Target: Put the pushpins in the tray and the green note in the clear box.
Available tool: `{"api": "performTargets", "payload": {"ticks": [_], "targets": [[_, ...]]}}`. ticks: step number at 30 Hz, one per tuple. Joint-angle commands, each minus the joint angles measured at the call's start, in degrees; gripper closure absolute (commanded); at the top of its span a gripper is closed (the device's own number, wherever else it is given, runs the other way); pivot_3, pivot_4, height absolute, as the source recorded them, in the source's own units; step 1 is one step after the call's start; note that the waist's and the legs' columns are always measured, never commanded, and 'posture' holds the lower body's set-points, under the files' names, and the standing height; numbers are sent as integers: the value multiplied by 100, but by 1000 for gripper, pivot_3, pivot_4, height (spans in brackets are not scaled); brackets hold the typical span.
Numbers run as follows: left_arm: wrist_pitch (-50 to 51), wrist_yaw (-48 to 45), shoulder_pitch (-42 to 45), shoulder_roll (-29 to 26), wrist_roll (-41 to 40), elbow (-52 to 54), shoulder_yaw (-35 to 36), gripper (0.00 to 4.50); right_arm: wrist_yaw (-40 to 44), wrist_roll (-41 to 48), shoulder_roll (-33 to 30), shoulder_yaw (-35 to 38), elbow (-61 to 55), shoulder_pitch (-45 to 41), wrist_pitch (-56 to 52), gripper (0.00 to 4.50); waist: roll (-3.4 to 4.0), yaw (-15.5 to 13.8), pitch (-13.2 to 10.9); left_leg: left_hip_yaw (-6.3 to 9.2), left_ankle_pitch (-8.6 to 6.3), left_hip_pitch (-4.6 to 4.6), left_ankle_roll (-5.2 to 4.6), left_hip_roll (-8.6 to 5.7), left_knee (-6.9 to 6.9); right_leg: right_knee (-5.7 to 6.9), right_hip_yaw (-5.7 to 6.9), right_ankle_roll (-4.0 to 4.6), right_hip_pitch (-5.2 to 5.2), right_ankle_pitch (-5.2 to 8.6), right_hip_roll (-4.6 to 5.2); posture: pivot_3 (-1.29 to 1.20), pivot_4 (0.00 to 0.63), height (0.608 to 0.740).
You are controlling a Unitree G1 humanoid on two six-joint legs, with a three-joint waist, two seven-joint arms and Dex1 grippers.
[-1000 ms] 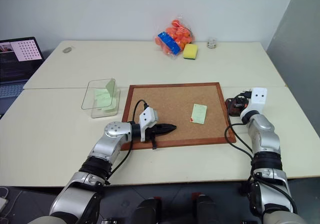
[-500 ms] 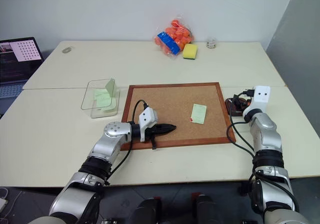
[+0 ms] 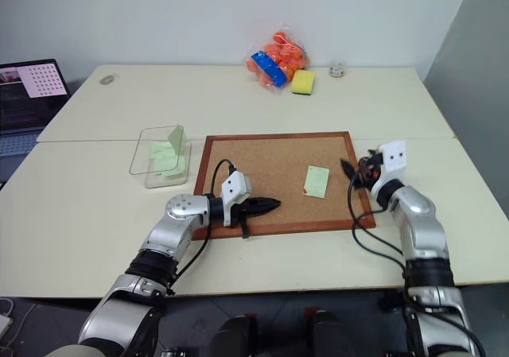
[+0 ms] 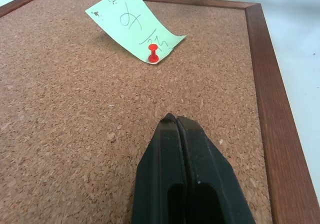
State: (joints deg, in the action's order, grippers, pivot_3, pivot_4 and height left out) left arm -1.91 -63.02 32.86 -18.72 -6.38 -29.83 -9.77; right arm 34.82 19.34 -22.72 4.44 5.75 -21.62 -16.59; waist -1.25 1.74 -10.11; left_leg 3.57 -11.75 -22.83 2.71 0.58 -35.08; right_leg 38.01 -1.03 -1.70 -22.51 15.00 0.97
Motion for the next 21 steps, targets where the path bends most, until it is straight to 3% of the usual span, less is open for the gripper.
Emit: {"api": "performTargets", "payload": {"ticks": [1, 6, 13, 21], "targets": [[-6, 26, -54, -10, 28, 23, -47, 4500, 639, 658, -187, -173, -1178, 353, -647, 51, 0, -3, 0, 1, 0, 0, 0, 1, -1, 0, 1, 0, 0, 0, 0, 0, 150, 740], [-17, 34, -31, -8, 31, -5, -44, 4500, 724, 613, -130, -550, -1447, 470, -894, 51, -1, -1, 0, 3, 0, 2, 0, 1, 0, 0, 2, 0, 0, 0, -1, 0, 150, 740], [-54, 72, 5, 12, 49, -28, -46, 4500, 418, -262, 355, -1186, -428, -4, -173, 51, -1, -3, 0, 4, 0, 2, 0, 1, -2, -2, 5, -1, 1, 0, -1, 0, 150, 740], [-30, 102, -98, -21, 30, 94, -34, 4500, 358, -591, 681, -1151, 619, -427, 442, 51, -1, -1, 0, 4, 0, 1, 0, 1, -1, -1, 4, 0, 0, 0, -1, 0, 150, 740]]}}
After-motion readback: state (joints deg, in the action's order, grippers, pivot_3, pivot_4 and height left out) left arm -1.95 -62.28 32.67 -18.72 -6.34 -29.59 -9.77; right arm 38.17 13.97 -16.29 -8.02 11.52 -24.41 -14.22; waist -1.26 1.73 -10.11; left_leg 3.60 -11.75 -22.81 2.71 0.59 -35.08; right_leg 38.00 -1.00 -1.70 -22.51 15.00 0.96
